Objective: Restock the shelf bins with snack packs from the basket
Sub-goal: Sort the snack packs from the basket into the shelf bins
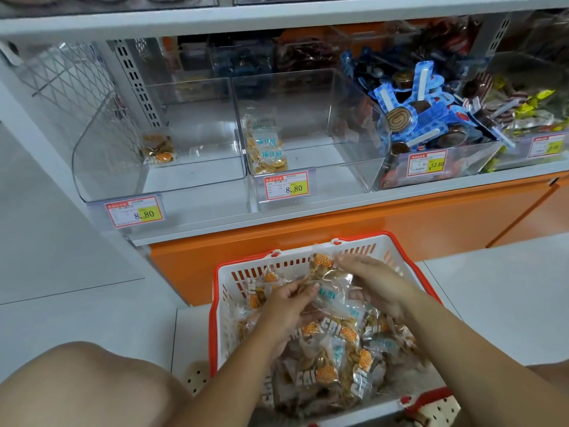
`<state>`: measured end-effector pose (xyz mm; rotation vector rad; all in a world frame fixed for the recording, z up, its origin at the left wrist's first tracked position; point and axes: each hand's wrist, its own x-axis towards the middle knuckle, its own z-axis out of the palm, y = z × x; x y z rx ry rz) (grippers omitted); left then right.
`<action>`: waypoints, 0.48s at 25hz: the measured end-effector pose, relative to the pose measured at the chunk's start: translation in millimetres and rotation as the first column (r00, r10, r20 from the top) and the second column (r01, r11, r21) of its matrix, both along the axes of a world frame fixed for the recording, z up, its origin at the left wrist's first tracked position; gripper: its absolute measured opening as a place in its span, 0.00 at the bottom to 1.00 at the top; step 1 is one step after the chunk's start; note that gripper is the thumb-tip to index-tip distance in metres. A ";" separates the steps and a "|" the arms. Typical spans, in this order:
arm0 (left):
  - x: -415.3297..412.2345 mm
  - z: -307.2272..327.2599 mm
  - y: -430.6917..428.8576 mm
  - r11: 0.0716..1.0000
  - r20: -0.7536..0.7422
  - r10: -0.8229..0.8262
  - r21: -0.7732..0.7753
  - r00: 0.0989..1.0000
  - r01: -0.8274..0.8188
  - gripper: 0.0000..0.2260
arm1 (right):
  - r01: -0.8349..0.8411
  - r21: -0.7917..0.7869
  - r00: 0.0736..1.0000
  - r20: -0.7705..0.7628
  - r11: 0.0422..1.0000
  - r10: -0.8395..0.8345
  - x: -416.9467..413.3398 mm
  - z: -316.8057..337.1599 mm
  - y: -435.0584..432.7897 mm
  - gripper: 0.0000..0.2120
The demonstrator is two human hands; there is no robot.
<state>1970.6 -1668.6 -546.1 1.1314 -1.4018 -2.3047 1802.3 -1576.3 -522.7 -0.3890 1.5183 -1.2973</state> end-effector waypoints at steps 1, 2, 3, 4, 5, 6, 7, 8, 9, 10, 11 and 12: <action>0.5 1.2 -0.1 1.000 -0.012 0.010 0.006 1.000 -0.010 0.10 | -0.050 -0.002 0.999 0.010 0.999 0.050 2.9 -0.7 -1.1 0.15; 0.3 1.3 -0.3 1.000 -0.023 0.018 0.015 1.000 -0.018 0.10 | -0.049 -0.012 0.998 0.026 0.999 0.049 5.9 -1.2 -2.3 0.12; 0.4 2.4 -0.4 0.999 -0.039 0.023 0.036 0.999 -0.022 0.10 | -0.026 -0.028 0.998 0.052 0.999 0.027 6.8 -3.4 -3.0 0.10; 0.4 3.2 -0.8 0.998 -0.062 0.030 0.063 0.998 -0.026 0.11 | -0.001 -0.049 0.997 0.079 0.999 0.004 7.1 -4.4 -3.7 0.11; 0.6 4.6 -1.5 0.995 -0.083 0.035 0.093 0.996 -0.027 0.11 | 0.019 -0.066 0.994 0.109 0.998 -0.011 5.8 -5.6 -4.3 0.12; 0.6 4.8 -2.5 0.993 -0.100 0.038 0.116 0.994 -0.026 0.11 | 0.027 -0.078 0.992 0.124 0.997 -0.017 5.3 -5.1 -4.1 0.13; 0.9 5.3 -2.7 0.991 -0.113 0.036 0.131 0.993 -0.021 0.12 | 0.044 -0.081 0.991 0.129 0.996 -0.034 5.0 -6.0 -3.8 0.11; 1.2 5.2 -2.1 0.990 -0.122 0.032 0.138 0.992 -0.015 0.12 | 0.060 -0.092 0.989 0.141 0.994 -0.047 5.6 -6.1 -3.3 0.09; 1.1 4.8 -0.9 0.991 -0.120 0.029 0.134 0.992 -0.013 0.14 | 0.084 -0.095 0.983 0.171 0.992 -0.067 5.9 -7.8 -3.2 0.06; 0.6 3.6 -0.1 0.993 -0.102 0.028 0.113 0.994 -0.017 0.15 | 0.092 -0.090 0.973 0.220 0.992 -0.070 7.0 -8.3 -3.3 0.05; -0.1 3.4 0.6 0.997 -0.069 0.037 0.076 0.997 -0.031 0.16 | 0.063 -0.080 0.964 0.264 0.995 -0.039 9.5 -8.6 -3.5 0.06; -0.8 3.9 0.3 0.999 -0.025 0.045 0.010 0.999 -0.044 0.16 | -0.006 -0.058 0.966 0.258 0.998 0.021 11.2 -9.0 -3.6 0.11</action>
